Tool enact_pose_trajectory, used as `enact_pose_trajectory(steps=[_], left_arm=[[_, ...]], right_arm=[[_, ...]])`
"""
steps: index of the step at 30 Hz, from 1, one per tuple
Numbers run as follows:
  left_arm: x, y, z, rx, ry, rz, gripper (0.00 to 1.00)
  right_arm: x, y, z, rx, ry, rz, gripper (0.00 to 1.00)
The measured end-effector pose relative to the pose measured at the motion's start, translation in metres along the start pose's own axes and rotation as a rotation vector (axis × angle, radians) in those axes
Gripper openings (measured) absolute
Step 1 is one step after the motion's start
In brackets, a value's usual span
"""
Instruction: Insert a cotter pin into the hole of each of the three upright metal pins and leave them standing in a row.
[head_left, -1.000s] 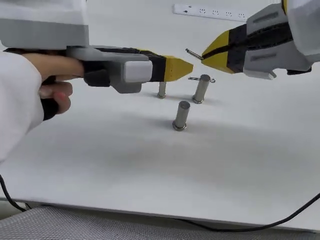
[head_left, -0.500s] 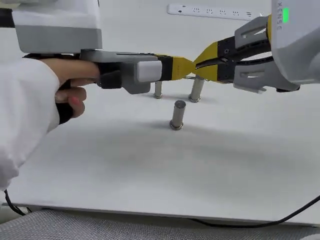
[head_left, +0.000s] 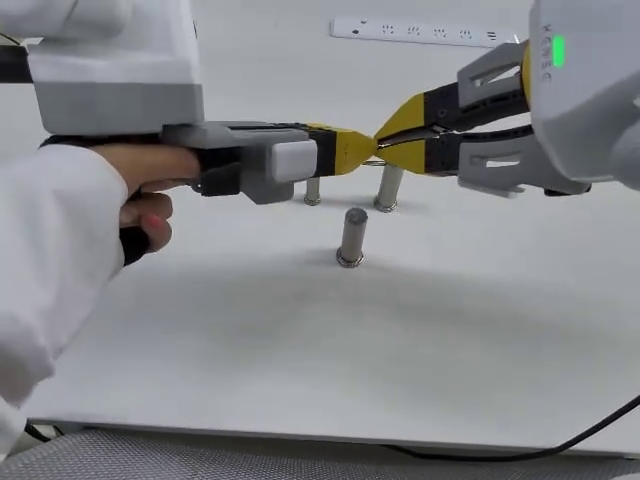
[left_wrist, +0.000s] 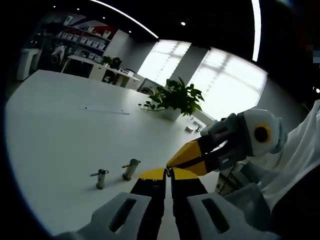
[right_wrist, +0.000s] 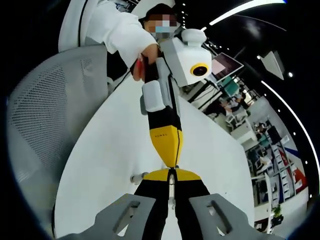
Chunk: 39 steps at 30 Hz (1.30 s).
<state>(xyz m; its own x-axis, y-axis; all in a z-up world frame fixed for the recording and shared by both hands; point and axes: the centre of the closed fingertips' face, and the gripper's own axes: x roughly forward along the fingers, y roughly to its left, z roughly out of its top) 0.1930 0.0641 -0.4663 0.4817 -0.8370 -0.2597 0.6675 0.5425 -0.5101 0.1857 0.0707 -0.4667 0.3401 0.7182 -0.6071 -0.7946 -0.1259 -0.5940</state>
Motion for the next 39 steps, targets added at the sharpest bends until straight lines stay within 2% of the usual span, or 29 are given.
enact_pose_trajectory(steps=[7, 12, 13, 14, 16, 17, 18, 22, 23, 24, 26, 27, 28, 29, 31, 32, 33, 36, 37, 39], left_arm=[[-0.003, -0.002, -0.001, -0.044, 0.009, -0.015, 0.0], [-0.005, -0.003, -0.004, -0.007, 0.027, -0.003, 0.0], [-0.005, -0.002, -0.005, -0.007, 0.034, -0.004, 0.0], [-0.005, -0.001, -0.006, -0.033, 0.037, 0.001, 0.0], [-0.005, -0.001, -0.007, -0.029, 0.039, 0.002, 0.0], [-0.005, -0.001, -0.009, -0.026, 0.049, 0.003, 0.0], [-0.005, -0.001, -0.009, -0.017, 0.047, 0.005, 0.0], [-0.007, -0.002, -0.009, 0.021, 0.054, 0.001, 0.0], [-0.008, -0.001, -0.01, 0.039, 0.058, 0.001, 0.0], [-0.01, 0.001, -0.012, 0.091, 0.073, 0.007, 0.0], [-0.012, 0.002, -0.014, 0.143, 0.09, 0.013, 0.0], [-0.013, 0.001, -0.016, 0.181, 0.099, 0.005, 0.0], [-0.015, 0.0, -0.018, 0.214, 0.107, 0.001, 0.0], [-0.016, -0.001, -0.019, 0.234, 0.113, -0.002, 0.0], [-0.017, -0.003, -0.021, 0.305, 0.127, -0.019, 0.0], [-0.017, -0.005, -0.022, 0.324, 0.129, -0.028, 0.0], [-0.018, -0.008, -0.024, 0.348, 0.137, -0.044, 0.0], [-0.019, -0.014, -0.025, 0.409, 0.137, -0.075, 0.0], [-0.019, -0.016, -0.025, 0.48, 0.136, -0.083, 0.0], [-0.019, -0.018, -0.026, 0.532, 0.146, -0.091, 0.0]], right_arm=[[-0.001, 0.002, 0.003, 0.002, -0.009, -0.004, 0.0], [0.0, 0.005, 0.003, 0.003, -0.015, 0.003, 0.0], [0.0, 0.006, 0.003, 0.004, -0.016, 0.007, 0.0], [0.001, 0.007, 0.003, 0.004, -0.017, 0.004, 0.0], [0.002, 0.008, 0.002, 0.008, -0.019, 0.009, 0.0], [0.003, 0.011, 0.001, 0.035, -0.019, 0.031, 0.0], [0.002, 0.01, 0.0, 0.028, -0.018, 0.021, 0.0], [0.002, 0.016, -0.014, 0.062, -0.002, 0.044, 0.11], [0.002, 0.02, -0.02, 0.081, 0.017, 0.061, 0.12], [0.001, 0.021, -0.024, 0.094, 0.025, 0.059, 0.11], [0.002, 0.027, -0.032, 0.168, 0.026, 0.086, 0.12], [0.001, 0.029, -0.033, 0.252, 0.0, 0.097, 0.13], [0.001, 0.029, -0.033, 0.275, -0.008, 0.104, 0.13], [0.001, 0.031, -0.032, 0.355, -0.032, 0.125, 0.13], [0.002, 0.03, -0.025, 0.467, -0.085, 0.149, 0.14], [0.001, 0.031, -0.027, 0.497, -0.104, 0.156, 0.14], [-0.001, 0.032, -0.023, 0.545, -0.132, 0.179, 0.14], [-0.004, 0.036, -0.014, 0.592, -0.168, 0.212, 0.14], [-0.003, 0.034, -0.015, 0.602, -0.178, 0.216, 0.14], [-0.001, 0.036, -0.014, 0.617, -0.184, 0.228, 0.14]])
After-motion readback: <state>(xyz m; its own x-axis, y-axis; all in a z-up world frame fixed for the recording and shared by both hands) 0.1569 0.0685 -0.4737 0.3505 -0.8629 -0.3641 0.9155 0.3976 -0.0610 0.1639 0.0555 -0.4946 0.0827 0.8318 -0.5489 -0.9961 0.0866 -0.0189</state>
